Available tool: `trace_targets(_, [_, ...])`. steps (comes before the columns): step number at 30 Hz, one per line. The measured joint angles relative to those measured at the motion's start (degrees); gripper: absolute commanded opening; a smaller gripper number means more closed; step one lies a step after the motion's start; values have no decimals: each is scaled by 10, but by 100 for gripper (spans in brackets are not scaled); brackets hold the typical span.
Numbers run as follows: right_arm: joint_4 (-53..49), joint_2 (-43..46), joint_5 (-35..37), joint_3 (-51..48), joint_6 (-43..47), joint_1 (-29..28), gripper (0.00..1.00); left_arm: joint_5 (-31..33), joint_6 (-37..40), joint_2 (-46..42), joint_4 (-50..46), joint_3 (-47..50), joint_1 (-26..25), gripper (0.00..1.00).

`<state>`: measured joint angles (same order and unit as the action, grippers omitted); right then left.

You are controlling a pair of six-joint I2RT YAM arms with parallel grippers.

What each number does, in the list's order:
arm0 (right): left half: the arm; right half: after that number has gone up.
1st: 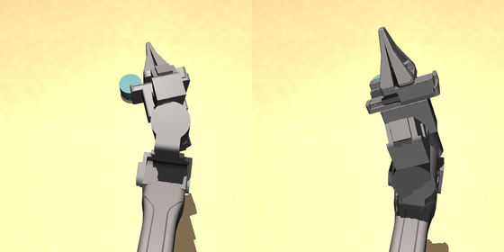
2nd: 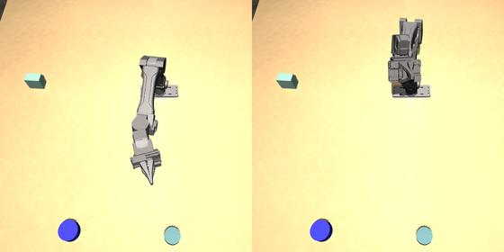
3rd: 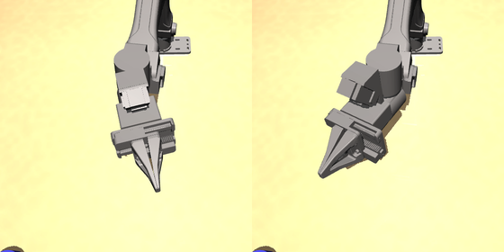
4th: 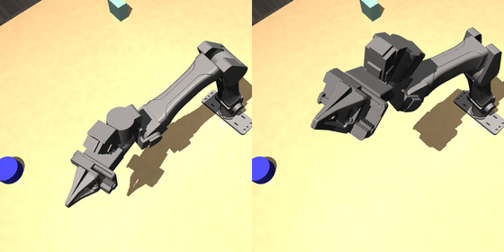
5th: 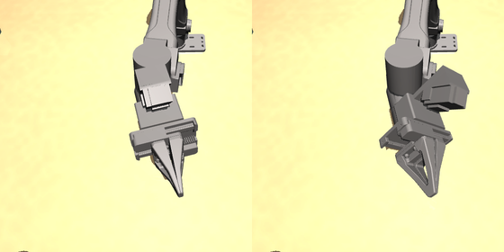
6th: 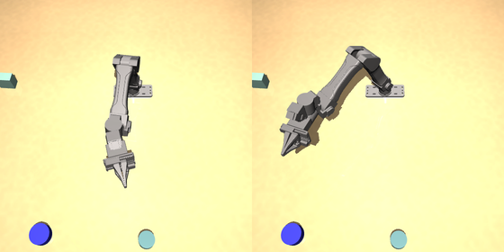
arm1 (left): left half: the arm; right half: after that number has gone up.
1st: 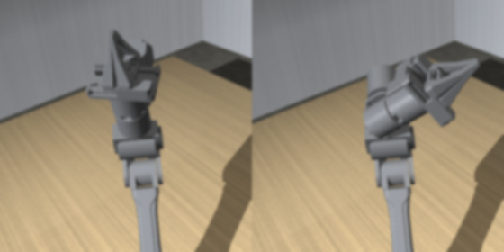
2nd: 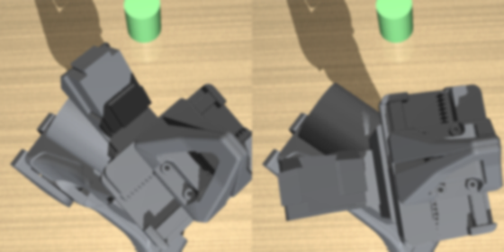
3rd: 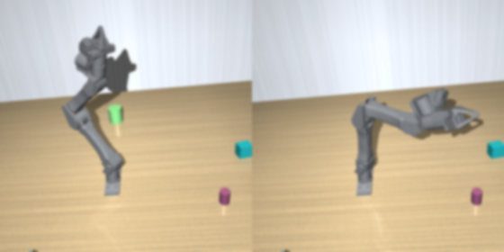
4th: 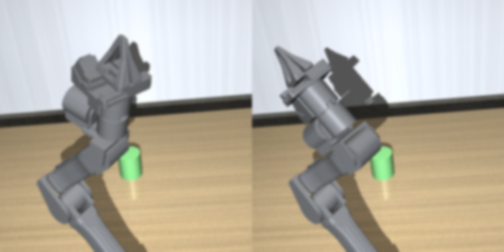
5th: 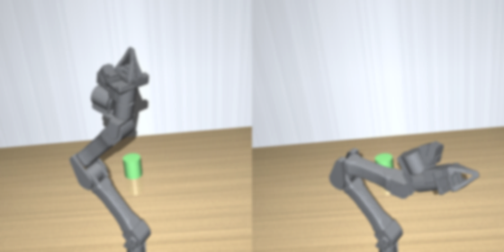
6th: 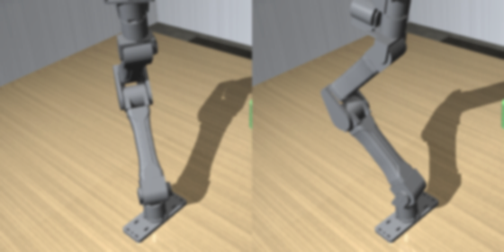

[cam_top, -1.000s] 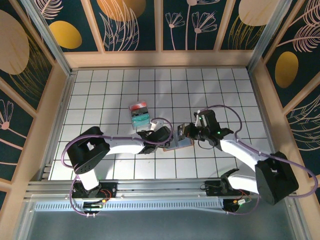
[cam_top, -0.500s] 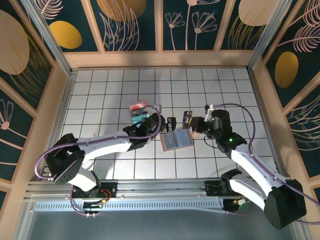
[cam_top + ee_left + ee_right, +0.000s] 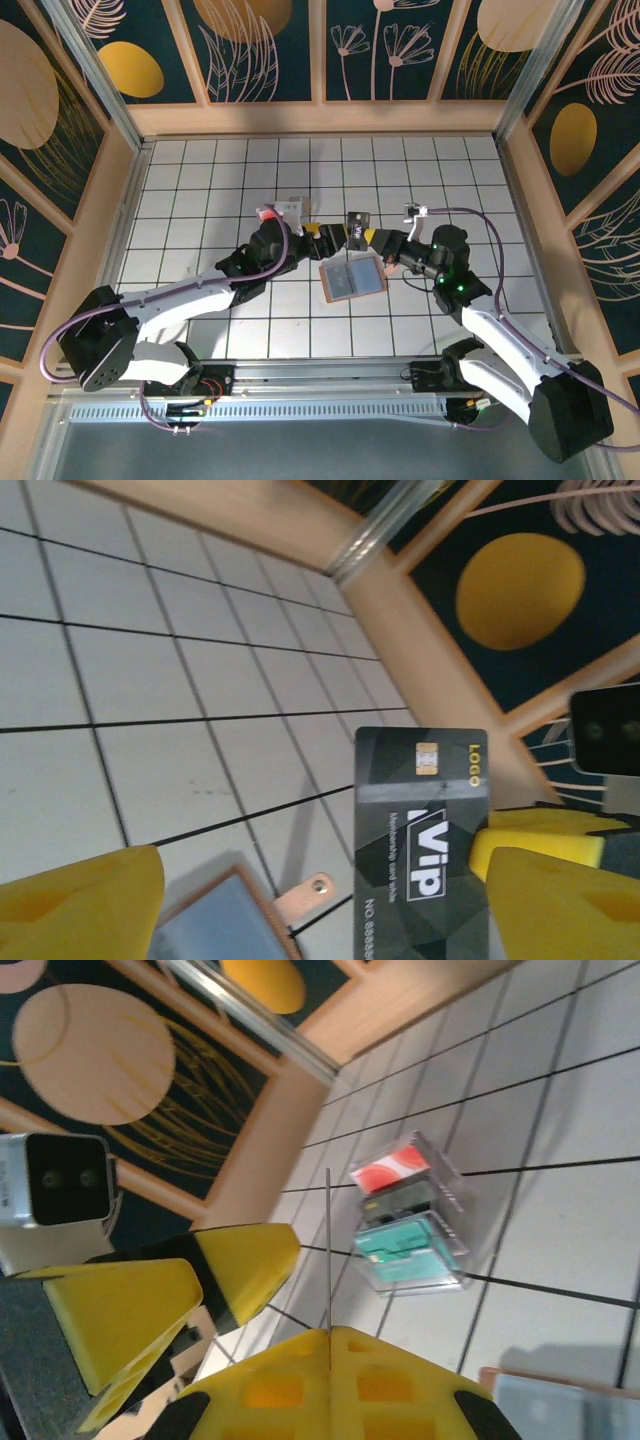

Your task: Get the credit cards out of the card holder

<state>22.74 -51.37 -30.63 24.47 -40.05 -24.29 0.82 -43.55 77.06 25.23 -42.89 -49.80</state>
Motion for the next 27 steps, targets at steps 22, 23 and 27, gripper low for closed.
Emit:
trace_targets(22, [195, -36, -111, -14, -103, 0, 0, -140, -10, -3, 121, 18, 12, 14])
trace_targets(23, [196, -38, -110, -16, -103, 2, 0, -144, -11, -3, 125, 18, 12, 9])
trace_targets(27, [198, -45, -109, -17, -104, 6, 0, -153, -5, -8, 128, 18, 14, 0])
